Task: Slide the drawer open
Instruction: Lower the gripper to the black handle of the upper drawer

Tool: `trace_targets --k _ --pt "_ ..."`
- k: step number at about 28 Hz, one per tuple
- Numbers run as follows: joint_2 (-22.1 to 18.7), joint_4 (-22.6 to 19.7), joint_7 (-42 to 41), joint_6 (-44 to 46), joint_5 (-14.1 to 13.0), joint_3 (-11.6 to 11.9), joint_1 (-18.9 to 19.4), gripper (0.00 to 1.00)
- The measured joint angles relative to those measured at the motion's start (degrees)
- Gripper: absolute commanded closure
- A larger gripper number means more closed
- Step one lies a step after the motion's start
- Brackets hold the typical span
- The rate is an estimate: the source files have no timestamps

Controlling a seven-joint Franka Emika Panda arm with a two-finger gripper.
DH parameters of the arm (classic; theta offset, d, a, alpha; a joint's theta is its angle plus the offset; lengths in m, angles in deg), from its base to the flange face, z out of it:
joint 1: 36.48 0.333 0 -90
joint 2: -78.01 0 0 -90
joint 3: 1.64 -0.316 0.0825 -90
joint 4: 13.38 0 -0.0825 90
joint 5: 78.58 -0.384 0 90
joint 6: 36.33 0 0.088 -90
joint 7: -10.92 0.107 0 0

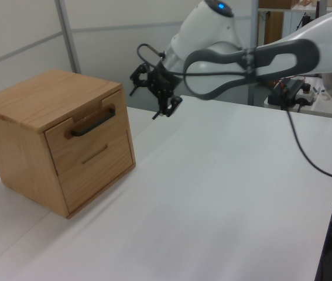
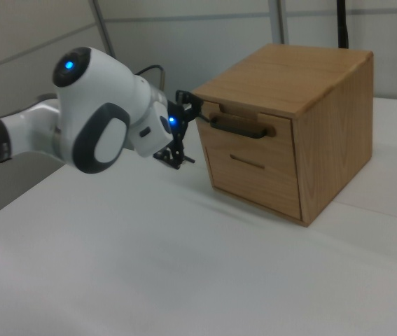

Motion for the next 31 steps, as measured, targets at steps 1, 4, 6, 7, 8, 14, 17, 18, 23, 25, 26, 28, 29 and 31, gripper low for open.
trace_targets --k 1,4,6,7,8,14,17,18,23,25,26,28,29,31 --pt "0.95 0.60 -0.13 -0.79 0.00 -0.03 0.00 0.02" --pt "4.15 2.86 -0.38 -2.55 0.00 -0.19 0.01 0.02" --pt "5.99 4.28 -0.59 -3.24 0.00 -0.36 0.03 0.02" --pt "7.40 5.41 -0.85 -3.62 0.00 -0.50 0.05 0.02" --pt "8.22 6.10 -0.95 -3.88 0.00 -0.57 0.07 0.02" --pt "13.40 9.87 -1.83 -7.65 0.00 -0.72 0.22 0.02" --pt "15.64 11.13 -2.89 -9.57 0.01 -0.74 0.25 0.02" --pt "16.64 11.64 -3.36 -10.35 0.01 -0.76 0.26 0.02" --pt "19.75 13.10 -4.64 -13.19 0.08 -1.32 0.28 0.14" --pt "20.86 13.63 -4.93 -14.27 0.16 -1.64 0.29 0.14" --pt "21.23 13.83 -4.96 -14.62 0.17 -1.73 0.29 0.14" --pt "21.72 14.22 -5.00 -14.99 0.18 -1.79 0.31 0.14" --pt "21.97 14.50 -5.03 -15.00 0.19 -1.80 0.33 0.14" --pt "22.27 14.94 -5.11 -15.00 0.28 -1.80 0.34 0.14"
